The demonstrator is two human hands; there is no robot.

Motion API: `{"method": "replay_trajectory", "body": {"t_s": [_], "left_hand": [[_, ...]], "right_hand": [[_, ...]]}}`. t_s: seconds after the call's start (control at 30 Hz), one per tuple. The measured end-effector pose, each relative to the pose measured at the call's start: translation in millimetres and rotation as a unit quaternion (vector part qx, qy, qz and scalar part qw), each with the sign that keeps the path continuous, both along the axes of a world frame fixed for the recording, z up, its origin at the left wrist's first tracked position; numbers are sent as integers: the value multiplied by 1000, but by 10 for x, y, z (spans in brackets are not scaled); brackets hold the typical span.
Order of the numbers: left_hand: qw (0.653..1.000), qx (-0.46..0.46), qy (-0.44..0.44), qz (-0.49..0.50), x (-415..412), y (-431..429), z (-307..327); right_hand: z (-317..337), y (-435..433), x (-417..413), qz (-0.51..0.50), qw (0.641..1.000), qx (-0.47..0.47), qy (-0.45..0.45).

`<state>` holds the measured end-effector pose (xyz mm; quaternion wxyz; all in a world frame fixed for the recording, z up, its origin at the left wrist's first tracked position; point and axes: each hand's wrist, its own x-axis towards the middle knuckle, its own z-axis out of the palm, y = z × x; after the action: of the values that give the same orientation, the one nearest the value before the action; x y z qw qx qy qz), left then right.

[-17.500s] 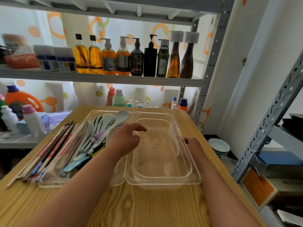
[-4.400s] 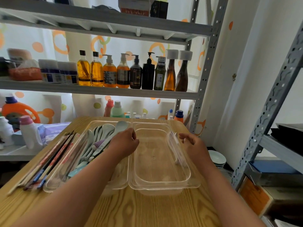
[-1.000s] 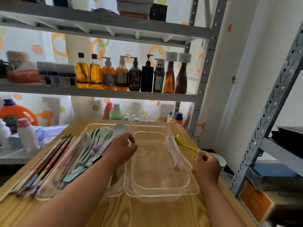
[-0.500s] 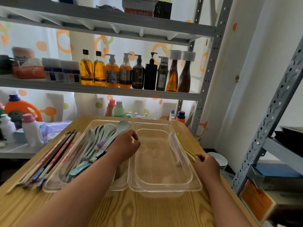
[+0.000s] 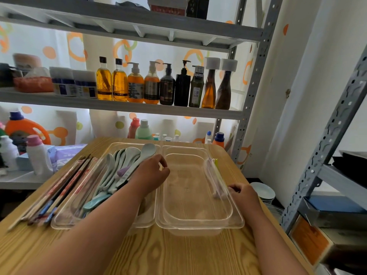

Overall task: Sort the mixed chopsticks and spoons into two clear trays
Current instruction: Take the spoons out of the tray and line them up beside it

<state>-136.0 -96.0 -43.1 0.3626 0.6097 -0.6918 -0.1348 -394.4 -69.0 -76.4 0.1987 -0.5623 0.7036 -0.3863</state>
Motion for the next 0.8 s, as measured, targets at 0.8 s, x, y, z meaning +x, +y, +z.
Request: {"method": "replay_trajectory", "body": {"t_s": [0.8], "left_hand": [[1000, 6, -8, -2, 1, 7, 9]], "right_hand": [[22, -44, 7, -8, 1000, -24, -15]]}}
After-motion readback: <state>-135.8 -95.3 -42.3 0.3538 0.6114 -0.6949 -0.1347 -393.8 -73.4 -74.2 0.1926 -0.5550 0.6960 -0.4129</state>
